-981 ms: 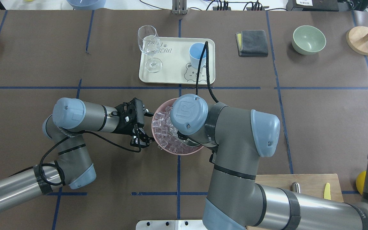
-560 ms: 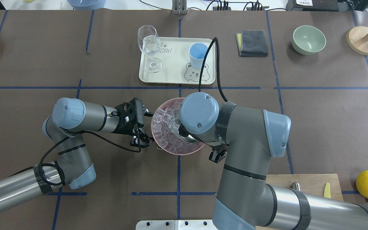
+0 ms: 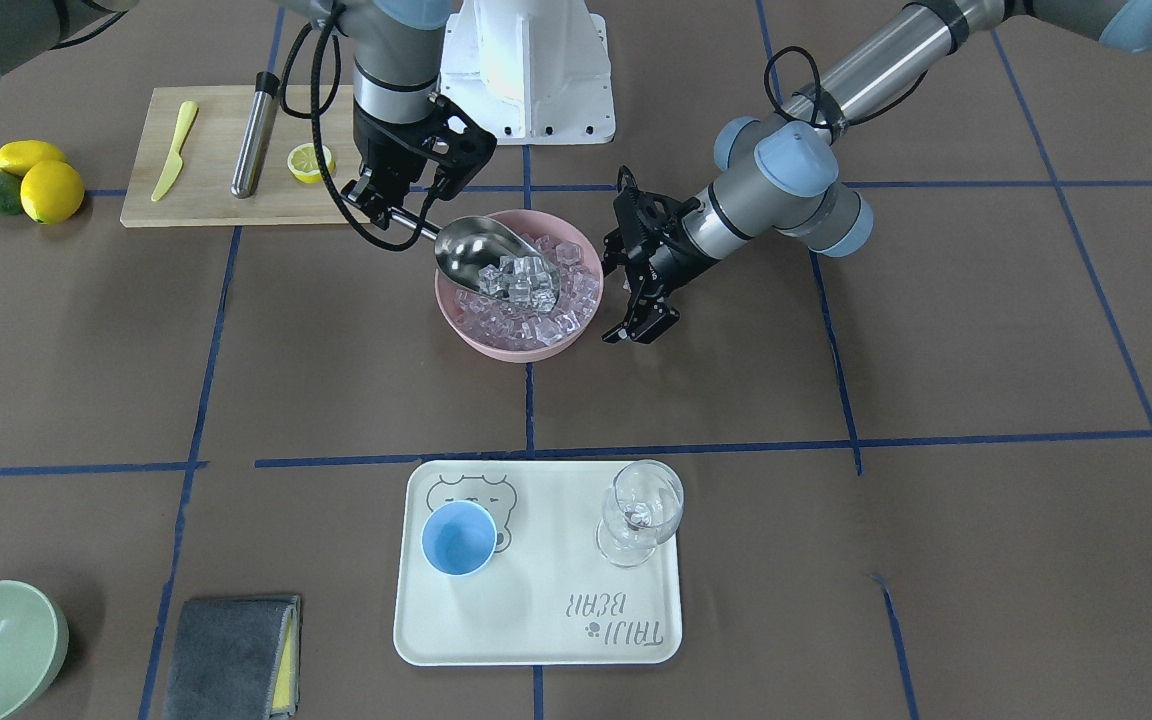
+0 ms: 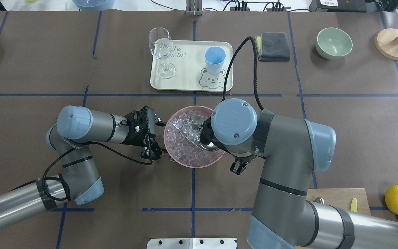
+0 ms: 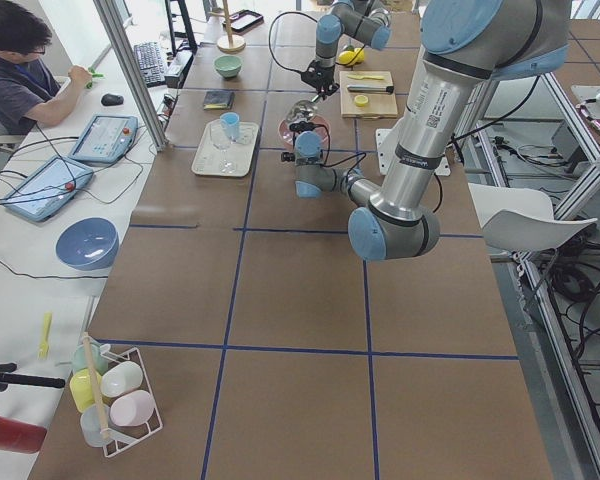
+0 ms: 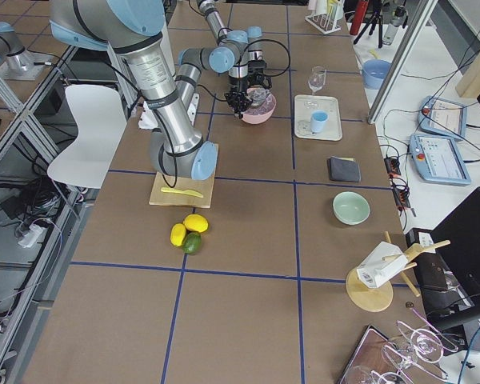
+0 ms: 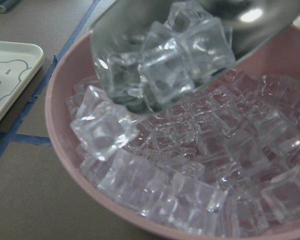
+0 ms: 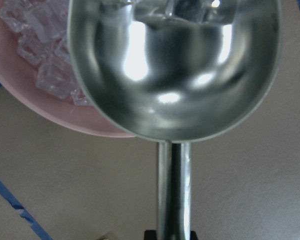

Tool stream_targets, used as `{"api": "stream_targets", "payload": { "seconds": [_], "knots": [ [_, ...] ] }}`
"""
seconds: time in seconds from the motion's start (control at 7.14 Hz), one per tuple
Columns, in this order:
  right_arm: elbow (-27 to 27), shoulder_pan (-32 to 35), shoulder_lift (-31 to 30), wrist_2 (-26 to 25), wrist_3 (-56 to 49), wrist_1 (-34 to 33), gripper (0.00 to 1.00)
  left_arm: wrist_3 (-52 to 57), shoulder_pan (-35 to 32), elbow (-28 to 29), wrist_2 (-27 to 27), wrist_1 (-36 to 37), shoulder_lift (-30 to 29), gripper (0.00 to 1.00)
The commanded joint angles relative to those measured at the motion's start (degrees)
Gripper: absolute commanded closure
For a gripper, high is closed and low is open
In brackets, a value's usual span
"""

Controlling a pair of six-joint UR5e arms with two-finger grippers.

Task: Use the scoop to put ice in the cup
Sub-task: 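Carry the ice-filled scoop with the right gripper to the blue cup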

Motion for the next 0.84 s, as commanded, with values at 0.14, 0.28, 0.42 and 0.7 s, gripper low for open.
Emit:
{"api": "stream_targets", "payload": {
  "seconds": [0.14,0.28,0.42,0.7],
  "knots": [
    [1.4,9.2,-0.6,11.4,4.5,-0.6,1.00,-0.1,0.0,-0.1,0.0,-0.1,0.0,0.00],
    [1.3,12.2,-0.5,13.9,7.4,-1.3,1.00,-0.1,0.0,-0.1,0.0,-0.4,0.0,0.00],
    [1.0,14.1,0.4,15.4,7.6,-5.1,1.00,-0.1,0.0,0.0,0.0,-0.4,0.0,0.00],
    [-4.1,18.6,2.3,16.8,7.6,-5.7,1.00,-0.1,0.0,-0.1,0.0,-0.4,-0.1,0.00]
  ]
}}
